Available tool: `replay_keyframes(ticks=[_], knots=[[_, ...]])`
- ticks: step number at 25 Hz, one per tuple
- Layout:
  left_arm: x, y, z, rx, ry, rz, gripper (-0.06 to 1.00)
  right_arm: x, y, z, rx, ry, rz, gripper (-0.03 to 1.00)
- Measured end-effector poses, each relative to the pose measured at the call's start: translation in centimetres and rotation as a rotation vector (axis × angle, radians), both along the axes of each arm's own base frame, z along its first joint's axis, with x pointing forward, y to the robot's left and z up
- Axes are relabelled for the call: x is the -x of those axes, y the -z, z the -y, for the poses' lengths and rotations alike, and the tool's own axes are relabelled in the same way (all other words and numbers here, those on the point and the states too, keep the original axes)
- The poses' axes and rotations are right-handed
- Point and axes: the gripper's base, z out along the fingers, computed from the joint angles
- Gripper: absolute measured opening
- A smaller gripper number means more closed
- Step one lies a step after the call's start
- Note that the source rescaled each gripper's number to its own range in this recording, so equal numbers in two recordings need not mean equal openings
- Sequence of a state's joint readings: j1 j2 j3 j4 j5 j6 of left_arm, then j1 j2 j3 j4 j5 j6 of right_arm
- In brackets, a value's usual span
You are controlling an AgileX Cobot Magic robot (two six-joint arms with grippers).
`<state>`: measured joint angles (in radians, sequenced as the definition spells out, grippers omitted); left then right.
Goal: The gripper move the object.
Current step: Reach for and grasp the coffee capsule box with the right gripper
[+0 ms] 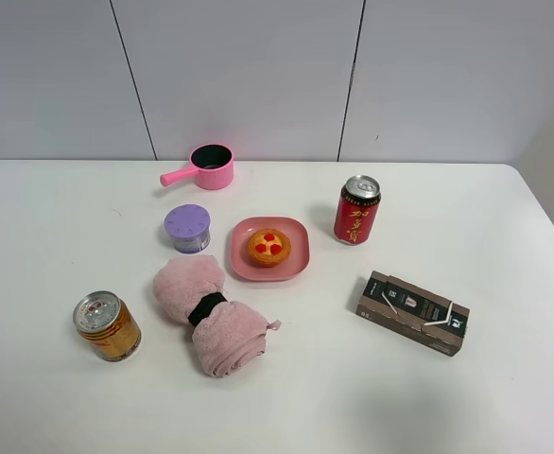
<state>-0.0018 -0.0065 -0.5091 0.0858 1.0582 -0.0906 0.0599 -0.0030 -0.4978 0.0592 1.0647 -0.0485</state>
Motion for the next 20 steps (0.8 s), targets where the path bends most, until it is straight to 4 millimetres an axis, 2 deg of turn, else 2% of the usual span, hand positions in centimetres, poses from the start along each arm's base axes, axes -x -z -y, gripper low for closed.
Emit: replay_keyframes(ticks=[1,12,17,20], knots=[[0.0,0.0,0.0,0.000,0.000,0.000,1.00,0.0,0.0,0.0,0.000,0.000,0.000,0.54],[0.0,0.0,0.0,0.000,0.000,0.000,1.00,-0.3,0.0,0.0,0.001,0.000,-0.018,0.54],[0.0,0.0,0.0,0.000,0.000,0.000,1.00,-3.1,-0.1,-0.2,0.020,-0.006,-0.196,0.54],[0.0,0.0,0.0,-0.001,0.000,0.000,1.00,-5.0,-2.1,-0.3,0.040,-0.018,-0.235,0.54]])
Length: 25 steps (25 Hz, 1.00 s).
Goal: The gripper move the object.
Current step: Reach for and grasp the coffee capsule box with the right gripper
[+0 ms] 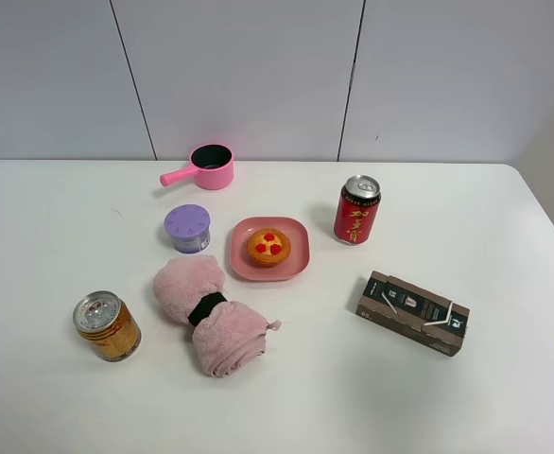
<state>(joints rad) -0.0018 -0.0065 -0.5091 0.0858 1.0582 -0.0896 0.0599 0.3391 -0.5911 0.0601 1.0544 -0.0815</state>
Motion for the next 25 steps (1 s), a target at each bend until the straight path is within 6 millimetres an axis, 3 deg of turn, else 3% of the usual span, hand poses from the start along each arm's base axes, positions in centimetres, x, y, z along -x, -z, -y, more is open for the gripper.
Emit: replay_keyframes(ticks=[6,9,13,18,25], knots=[[0.0,0.0,0.0,0.000,0.000,0.000,1.00,-4.8,-6.1,-0.3,0.073,-0.064,-0.013,0.54],[0.0,0.0,0.0,0.000,0.000,0.000,1.00,-8.4,-7.2,-0.6,0.147,-0.144,-0.117,0.54],[0.0,0.0,0.0,0.000,0.000,0.000,1.00,-13.6,-6.8,-1.6,0.200,-0.269,-0.277,0.54],[0.0,0.0,0.0,0.000,0.000,0.000,1.00,-19.0,-4.6,-3.8,0.213,-0.383,-0.421,0.54],[0.0,0.0,0.0,0.000,0.000,0.000,1.00,-21.3,-1.4,-7.5,0.303,-0.527,-0.505,0.54]])
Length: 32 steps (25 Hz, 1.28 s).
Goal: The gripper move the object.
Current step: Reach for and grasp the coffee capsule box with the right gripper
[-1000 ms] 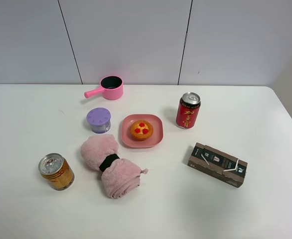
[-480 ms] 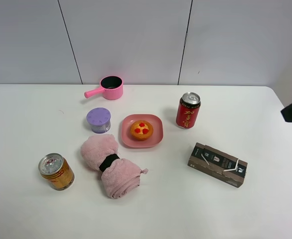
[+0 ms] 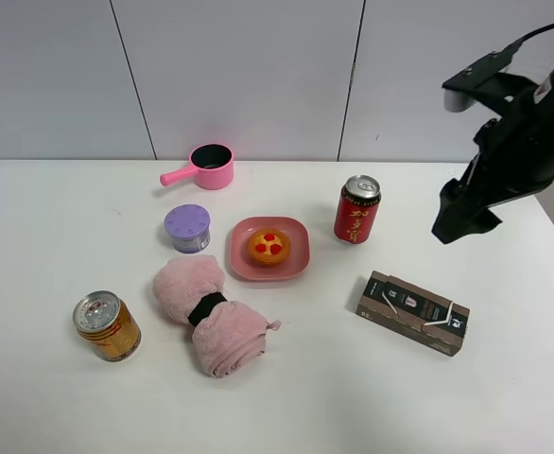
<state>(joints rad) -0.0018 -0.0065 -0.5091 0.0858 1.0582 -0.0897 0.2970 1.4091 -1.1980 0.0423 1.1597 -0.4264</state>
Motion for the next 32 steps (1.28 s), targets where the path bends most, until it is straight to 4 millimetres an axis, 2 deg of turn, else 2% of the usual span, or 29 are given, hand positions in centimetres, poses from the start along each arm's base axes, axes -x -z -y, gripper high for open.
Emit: replay_keyframes(ticks=[3,7,11,15,19,32], knots=[[0.0,0.0,0.0,-0.001,0.000,0.000,1.00,0.1,0.4,-1.3,0.047,-0.071,0.000,0.54],[0.0,0.0,0.0,-0.001,0.000,0.000,1.00,0.4,1.5,-1.5,0.114,-0.101,-0.010,0.54],[0.0,0.0,0.0,-0.001,0.000,0.000,1.00,1.3,4.9,-1.1,0.145,-0.093,-0.067,0.54],[0.0,0.0,0.0,-0.001,0.000,0.000,1.00,2.2,8.5,-0.6,0.150,-0.108,-0.054,0.54],[0.0,0.0,0.0,-0.001,0.000,0.000,1.00,2.6,10.5,-0.3,0.168,-0.140,-0.004,0.54],[0.0,0.0,0.0,-0.001,0.000,0.000,1.00,2.5,11.1,-0.5,0.141,-0.132,0.019,0.54]])
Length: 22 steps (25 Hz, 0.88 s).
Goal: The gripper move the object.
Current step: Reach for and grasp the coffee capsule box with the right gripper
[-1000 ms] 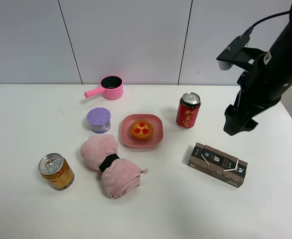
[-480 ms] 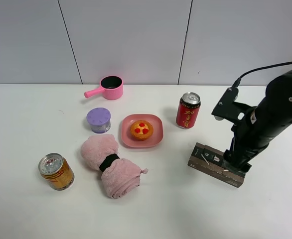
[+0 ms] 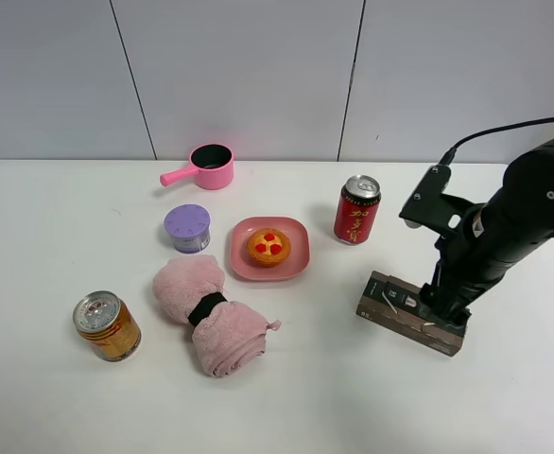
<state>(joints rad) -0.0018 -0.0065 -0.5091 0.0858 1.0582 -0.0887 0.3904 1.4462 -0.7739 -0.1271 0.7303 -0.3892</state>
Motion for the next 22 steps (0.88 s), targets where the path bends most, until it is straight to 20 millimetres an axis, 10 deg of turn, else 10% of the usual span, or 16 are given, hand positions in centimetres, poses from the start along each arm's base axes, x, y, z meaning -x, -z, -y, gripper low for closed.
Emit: replay_keyframes(ticks=[8,19,22], knots=[[0.0,0.0,0.0,0.000,0.000,0.000,1.00,-0.9,4.0,-0.5,0.026,0.082,-0.135,0.56],[0.0,0.0,0.0,0.000,0.000,0.000,1.00,-1.3,3.9,-0.4,0.038,0.074,-0.088,0.57],[0.0,0.0,0.0,0.000,0.000,0.000,1.00,-1.3,3.9,-0.4,0.030,0.088,-0.096,0.81]])
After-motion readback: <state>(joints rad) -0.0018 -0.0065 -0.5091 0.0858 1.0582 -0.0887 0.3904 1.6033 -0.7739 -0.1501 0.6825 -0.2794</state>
